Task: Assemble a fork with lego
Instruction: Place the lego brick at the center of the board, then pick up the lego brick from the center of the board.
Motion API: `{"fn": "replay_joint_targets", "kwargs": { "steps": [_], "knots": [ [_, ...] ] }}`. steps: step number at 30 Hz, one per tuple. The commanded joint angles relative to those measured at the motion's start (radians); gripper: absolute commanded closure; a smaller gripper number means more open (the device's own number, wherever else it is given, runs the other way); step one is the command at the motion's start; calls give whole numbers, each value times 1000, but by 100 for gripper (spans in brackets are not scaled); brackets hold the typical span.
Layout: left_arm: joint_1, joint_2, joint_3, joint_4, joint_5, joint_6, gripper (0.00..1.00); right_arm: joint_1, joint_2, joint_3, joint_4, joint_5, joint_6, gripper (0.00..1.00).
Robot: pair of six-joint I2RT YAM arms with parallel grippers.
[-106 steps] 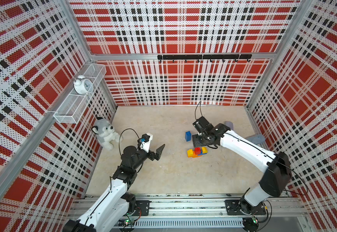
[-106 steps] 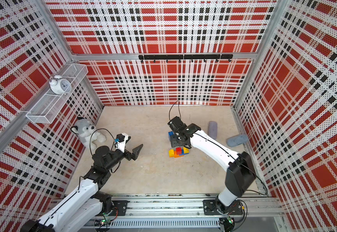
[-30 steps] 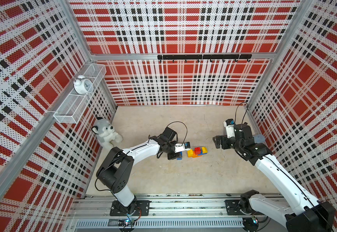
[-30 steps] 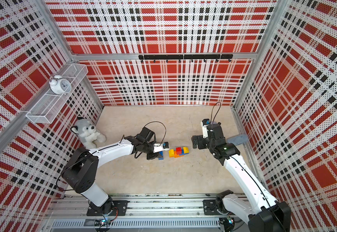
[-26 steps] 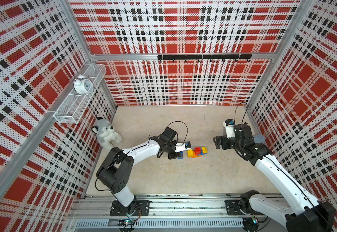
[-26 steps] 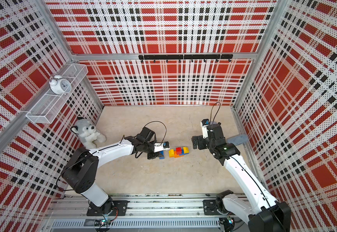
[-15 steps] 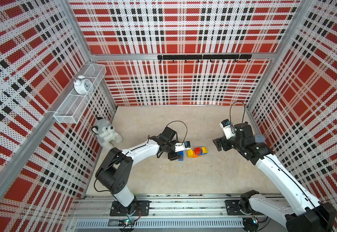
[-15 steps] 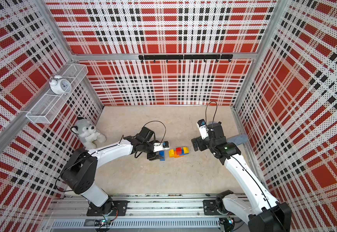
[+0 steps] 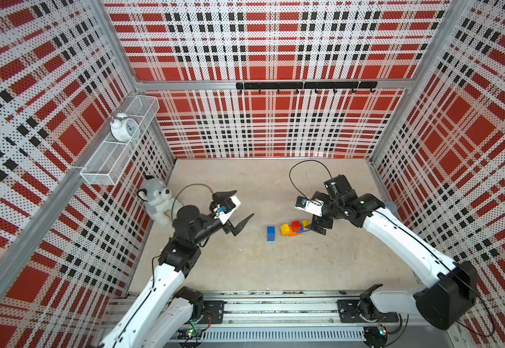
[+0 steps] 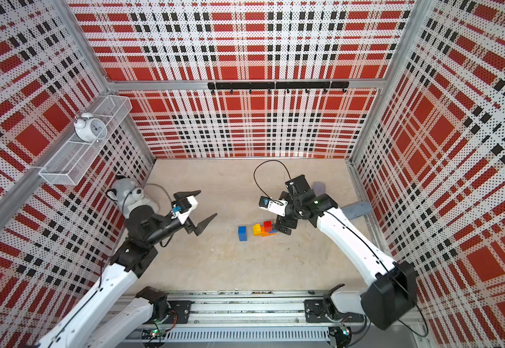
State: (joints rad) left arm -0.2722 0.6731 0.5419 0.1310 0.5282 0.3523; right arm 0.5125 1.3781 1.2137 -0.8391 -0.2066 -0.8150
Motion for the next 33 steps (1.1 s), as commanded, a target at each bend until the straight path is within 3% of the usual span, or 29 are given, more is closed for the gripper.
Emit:
{"fn": "replay_joint_targets", "kwargs": {
  "steps": [1,7,14,33],
  "knots": [
    [82,-116,-96,187,40,-211,2,61,78,38,-60,84,-137,0],
    [159,-208,-128,9,28,-166,2,104,258,110,-54,129,-201,1],
    [191,-249,-175,9,53,-180,2,115,393,158,-52,140,-248,3],
    [200,-201,-188,1,62,-157,2,115,514,116,34,91,-277,35]
  ]
}}
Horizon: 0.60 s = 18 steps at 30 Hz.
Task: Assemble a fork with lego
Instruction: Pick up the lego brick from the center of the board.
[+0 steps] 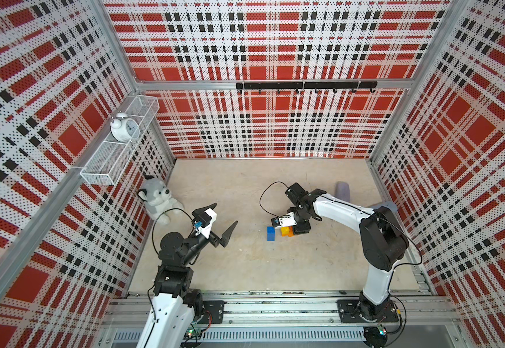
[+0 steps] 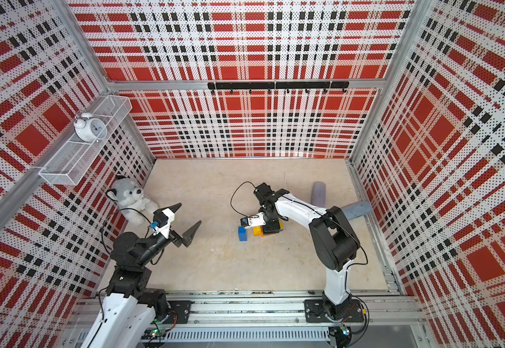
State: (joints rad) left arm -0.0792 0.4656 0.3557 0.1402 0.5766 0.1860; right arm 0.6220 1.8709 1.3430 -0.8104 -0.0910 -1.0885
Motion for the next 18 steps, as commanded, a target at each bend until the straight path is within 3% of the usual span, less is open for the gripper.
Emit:
{"fn": "replay_joint_targets", "kwargs": {
  "steps": [1,18],
  "knots": [
    [7,8,-3,-11,14,10,2,5,25,-12,4,-24,-5,36],
    [7,21,17,-53,16,49,2,2,42,-16,-10,-12,1,47]
  ]
}}
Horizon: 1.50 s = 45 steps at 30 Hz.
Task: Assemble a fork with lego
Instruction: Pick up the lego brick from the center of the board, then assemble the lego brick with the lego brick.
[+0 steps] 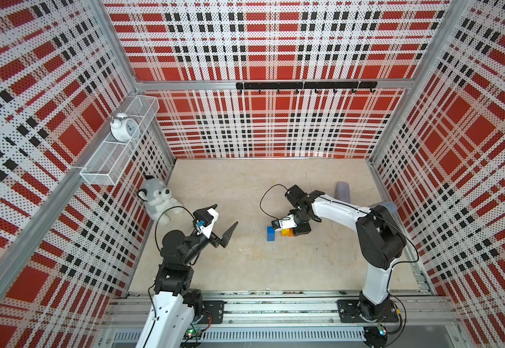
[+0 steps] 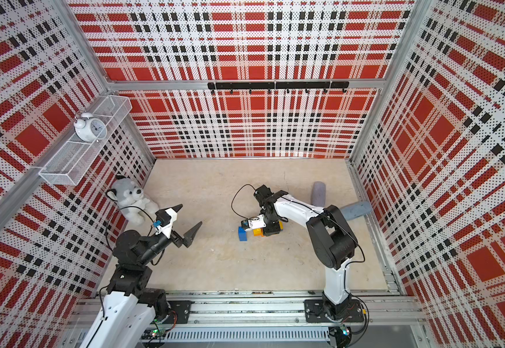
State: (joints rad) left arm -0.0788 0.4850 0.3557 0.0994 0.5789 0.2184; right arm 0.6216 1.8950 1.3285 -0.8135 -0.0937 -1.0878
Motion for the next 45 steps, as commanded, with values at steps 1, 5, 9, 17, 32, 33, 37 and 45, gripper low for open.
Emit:
{"fn": "replay_joint_targets", "kwargs": {
  "steps": [1,5,9,17,32,33,37,45],
  "knots": [
    [7,3,16,-13,14,19,2,3,19,0,-6,-8,1,49],
    [8,5,22,-22,12,30,2,3,18,1,-7,4,3,58],
    [8,4,28,-35,13,41,2,-1,-4,14,-15,2,14,69],
    [8,-1,30,-41,23,36,2,-2,-142,50,-73,-9,71,76],
    [7,-98,-20,-98,54,40,2,153,-19,510,-361,26,350,76],
    [9,-105,-28,-102,61,45,2,163,-4,520,-368,26,353,76],
    [5,-135,-50,-120,93,68,2,186,36,526,-369,20,354,77],
    [-4,-189,-80,-169,144,84,2,211,95,543,-348,3,325,77]
  ]
}}
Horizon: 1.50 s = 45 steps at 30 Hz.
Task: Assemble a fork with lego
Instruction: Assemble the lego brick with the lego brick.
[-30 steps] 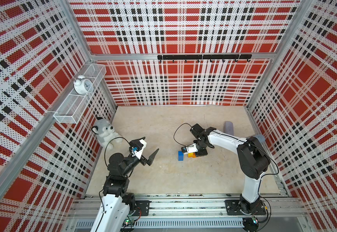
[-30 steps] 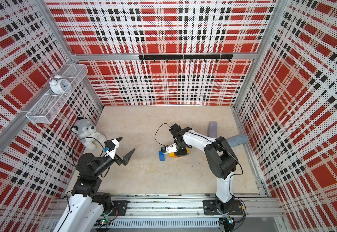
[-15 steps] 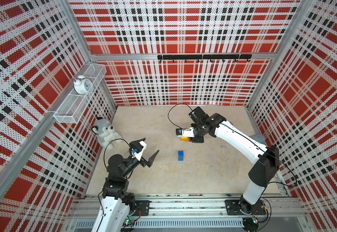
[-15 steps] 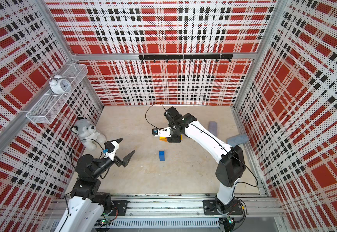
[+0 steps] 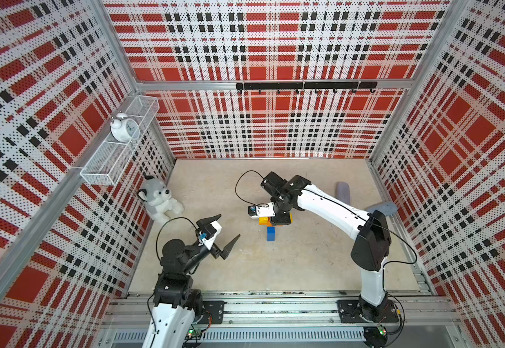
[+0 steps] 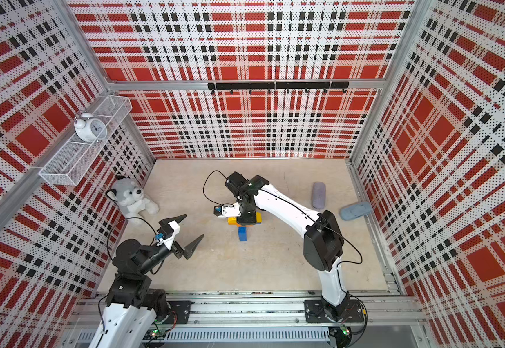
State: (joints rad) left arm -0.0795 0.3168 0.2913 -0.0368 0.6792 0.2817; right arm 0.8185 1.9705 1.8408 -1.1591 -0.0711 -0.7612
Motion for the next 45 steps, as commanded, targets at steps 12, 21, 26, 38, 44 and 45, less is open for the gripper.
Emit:
{"fn": "replay_joint_targets", "kwargs": {
  "steps": [12,21,26,38,44,45],
  "knots": [
    [-81,-31,-60,-59,57,45,2,28,53,28,9,-38,-48,77],
    [-143,13,-52,-80,-10,96,2,29,69,33,6,-27,-52,77],
    [-151,20,-54,-91,-27,112,2,30,70,29,5,-24,-52,77],
    [-152,20,-58,-96,-48,126,2,37,75,21,2,-17,-47,77],
    [-154,18,-60,-97,-51,126,2,41,81,15,9,-5,-38,76],
    [-154,17,-60,-97,-50,127,2,43,82,15,7,-3,-38,76]
  ]
}}
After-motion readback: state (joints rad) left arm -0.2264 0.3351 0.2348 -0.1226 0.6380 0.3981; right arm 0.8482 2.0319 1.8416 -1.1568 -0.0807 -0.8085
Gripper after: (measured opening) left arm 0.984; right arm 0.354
